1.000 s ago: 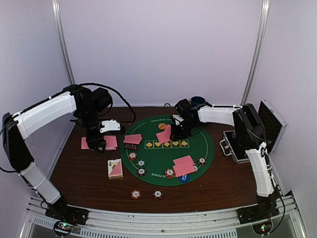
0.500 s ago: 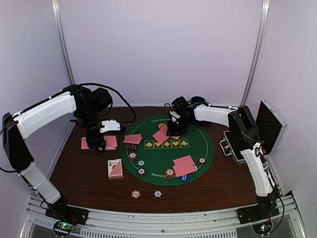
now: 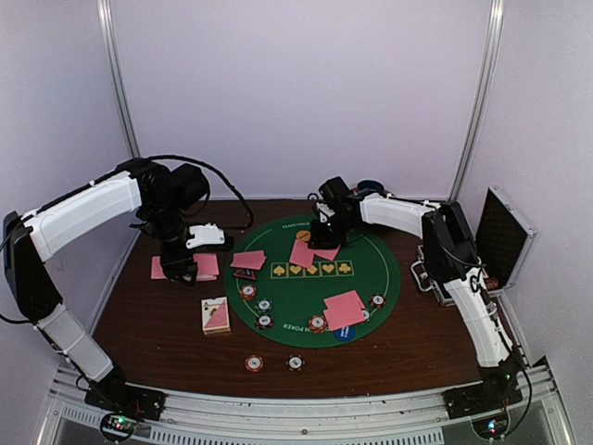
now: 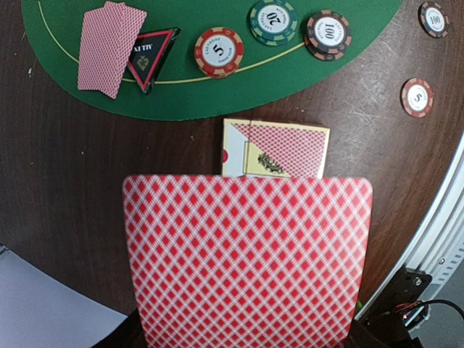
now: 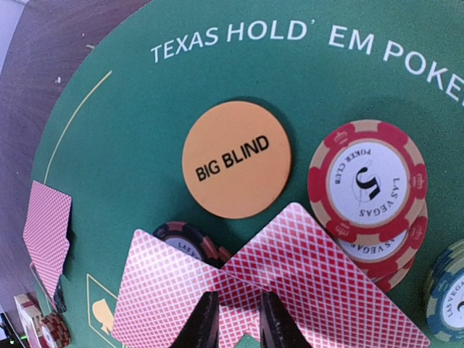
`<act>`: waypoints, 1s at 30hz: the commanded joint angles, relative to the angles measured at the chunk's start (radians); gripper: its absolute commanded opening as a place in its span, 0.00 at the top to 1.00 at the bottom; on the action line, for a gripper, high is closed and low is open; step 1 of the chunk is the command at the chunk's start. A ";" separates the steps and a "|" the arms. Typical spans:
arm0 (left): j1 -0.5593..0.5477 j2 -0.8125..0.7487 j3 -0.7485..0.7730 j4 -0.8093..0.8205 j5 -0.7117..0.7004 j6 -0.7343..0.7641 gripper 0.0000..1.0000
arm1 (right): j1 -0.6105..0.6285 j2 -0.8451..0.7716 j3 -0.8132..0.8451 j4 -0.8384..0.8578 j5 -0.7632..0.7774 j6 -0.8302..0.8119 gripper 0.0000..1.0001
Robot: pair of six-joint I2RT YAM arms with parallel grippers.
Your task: Distribute texas hold em gaming equipment
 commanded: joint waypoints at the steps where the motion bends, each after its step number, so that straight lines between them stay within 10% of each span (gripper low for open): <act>1: -0.001 -0.031 -0.003 0.005 0.000 0.013 1.00 | -0.011 0.043 0.041 -0.030 0.029 0.019 0.76; 30: -0.001 -0.035 -0.005 0.004 0.000 0.013 1.00 | 0.184 -0.193 -0.354 0.156 0.032 0.030 0.83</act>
